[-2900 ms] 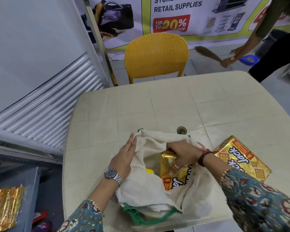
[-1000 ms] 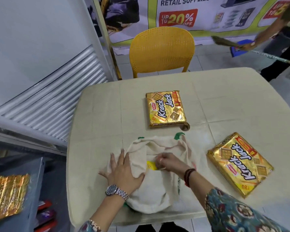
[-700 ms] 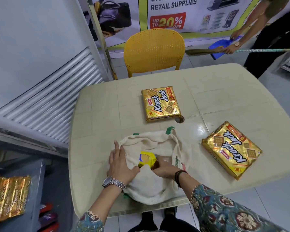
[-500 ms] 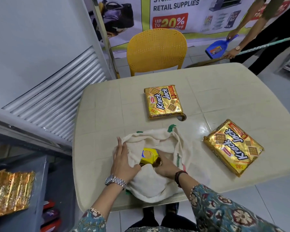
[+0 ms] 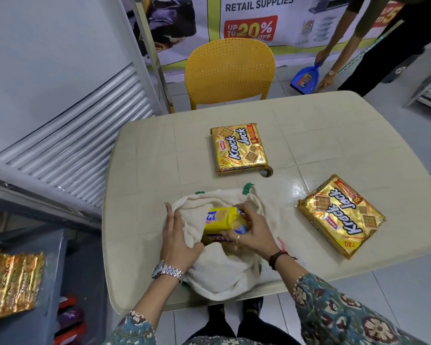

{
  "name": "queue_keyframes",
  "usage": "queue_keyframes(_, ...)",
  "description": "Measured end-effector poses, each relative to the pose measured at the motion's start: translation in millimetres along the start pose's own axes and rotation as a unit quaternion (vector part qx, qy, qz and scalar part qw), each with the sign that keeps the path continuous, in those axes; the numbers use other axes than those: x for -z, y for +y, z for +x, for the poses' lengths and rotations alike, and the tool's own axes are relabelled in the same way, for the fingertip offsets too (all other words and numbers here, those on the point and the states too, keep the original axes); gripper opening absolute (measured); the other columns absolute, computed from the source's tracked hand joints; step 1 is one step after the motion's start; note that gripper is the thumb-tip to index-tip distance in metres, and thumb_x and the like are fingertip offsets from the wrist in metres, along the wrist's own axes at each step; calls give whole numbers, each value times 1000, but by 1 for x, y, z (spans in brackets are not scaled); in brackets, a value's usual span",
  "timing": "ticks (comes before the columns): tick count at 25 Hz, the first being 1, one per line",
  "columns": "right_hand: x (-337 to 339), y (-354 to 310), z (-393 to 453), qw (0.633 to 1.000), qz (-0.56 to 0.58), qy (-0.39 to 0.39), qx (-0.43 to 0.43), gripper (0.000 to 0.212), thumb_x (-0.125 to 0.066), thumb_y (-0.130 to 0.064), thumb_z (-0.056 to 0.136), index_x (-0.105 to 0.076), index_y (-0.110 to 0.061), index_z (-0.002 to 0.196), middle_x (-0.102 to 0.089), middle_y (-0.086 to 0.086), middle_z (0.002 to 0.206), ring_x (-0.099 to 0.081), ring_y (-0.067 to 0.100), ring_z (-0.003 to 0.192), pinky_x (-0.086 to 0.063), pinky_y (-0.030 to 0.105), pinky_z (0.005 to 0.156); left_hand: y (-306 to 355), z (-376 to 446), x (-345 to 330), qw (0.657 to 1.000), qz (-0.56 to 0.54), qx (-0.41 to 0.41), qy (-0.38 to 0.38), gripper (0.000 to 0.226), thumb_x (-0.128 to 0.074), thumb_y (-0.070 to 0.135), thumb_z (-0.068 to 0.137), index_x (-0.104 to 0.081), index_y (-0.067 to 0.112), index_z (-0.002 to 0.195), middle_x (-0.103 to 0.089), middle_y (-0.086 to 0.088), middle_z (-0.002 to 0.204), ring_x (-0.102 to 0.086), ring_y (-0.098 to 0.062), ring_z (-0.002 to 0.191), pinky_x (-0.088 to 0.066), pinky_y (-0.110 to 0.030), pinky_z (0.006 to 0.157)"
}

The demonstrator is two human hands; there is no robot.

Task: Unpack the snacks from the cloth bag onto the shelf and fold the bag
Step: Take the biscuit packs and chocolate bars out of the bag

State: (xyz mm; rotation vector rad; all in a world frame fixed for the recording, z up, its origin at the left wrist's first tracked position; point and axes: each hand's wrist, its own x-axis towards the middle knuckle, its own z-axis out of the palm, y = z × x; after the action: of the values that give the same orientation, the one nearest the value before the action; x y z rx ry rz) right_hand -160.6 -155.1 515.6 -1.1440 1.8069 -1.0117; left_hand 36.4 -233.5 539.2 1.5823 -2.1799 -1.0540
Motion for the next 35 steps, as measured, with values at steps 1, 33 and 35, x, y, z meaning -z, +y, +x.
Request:
queue_keyframes(1,15,-6,1,1000,9,25,0,53,-82,-37,61,-55,-28,105,-68,-6,96,-66,8,86,-55,26,74,2,3,-1,1000,4,-1,-1,100,-72,24,55,-24,6,141,6,-4,157,-27,-27,140,-35,-36,109)
queue_keyframes(33,-20,-4,2,955,154,-115,-226,26,-48,5,88,-60,-11,105,-64,-3,88,-60,4,76,-49,11,66,-1,9,-6,998,-53,-14,20,96,-51,45,59,-18,12,143,7,4,157,-19,-4,134,-30,-20,101)
queue_keyframes(35,-32,-13,-3,972,42,-168,-161,31,-47,1,86,-64,-12,108,-61,-15,86,-57,0,77,-44,9,72,0,8,-3,998,-60,-20,14,91,-55,34,64,-16,14,144,8,6,157,-18,-3,134,-28,-18,101)
